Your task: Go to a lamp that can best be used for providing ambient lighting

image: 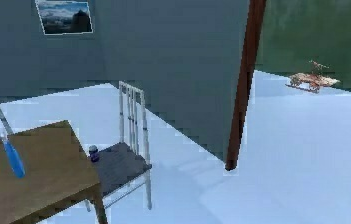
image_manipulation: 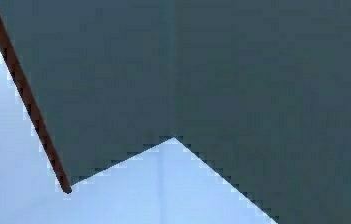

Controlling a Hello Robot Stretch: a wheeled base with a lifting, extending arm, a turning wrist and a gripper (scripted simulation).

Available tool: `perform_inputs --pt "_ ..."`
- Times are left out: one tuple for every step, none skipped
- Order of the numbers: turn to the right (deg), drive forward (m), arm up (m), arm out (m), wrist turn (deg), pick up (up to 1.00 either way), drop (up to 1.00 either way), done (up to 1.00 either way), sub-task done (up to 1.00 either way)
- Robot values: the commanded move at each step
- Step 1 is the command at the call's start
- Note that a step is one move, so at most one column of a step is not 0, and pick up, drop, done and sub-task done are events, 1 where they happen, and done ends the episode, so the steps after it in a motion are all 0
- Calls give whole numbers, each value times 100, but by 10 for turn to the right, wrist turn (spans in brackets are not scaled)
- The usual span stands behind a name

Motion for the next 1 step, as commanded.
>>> perform_inputs --pt "330 0 0 0 0 0 0 0 0"
